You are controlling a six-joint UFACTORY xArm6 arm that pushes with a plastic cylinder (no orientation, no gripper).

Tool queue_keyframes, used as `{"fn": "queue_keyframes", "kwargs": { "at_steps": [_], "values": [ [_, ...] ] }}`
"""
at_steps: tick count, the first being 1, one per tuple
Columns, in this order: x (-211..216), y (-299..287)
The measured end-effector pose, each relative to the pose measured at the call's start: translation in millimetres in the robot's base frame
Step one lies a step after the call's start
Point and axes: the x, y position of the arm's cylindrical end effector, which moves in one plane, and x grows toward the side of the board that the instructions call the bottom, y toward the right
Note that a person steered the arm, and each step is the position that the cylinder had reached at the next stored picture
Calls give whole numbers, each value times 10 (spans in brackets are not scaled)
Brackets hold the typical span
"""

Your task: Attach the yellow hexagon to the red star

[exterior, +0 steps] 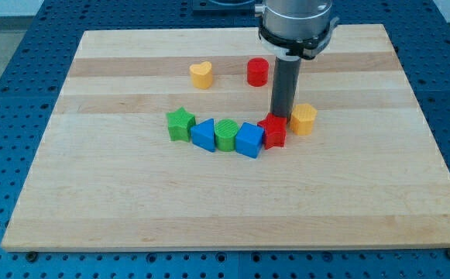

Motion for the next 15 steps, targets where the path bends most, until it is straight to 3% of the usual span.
{"fn": "queue_keyframes", "kwargs": {
  "at_steps": [2,4,15],
  "values": [
    [-521,131],
    [-260,929],
    [-168,591]
  ]
}}
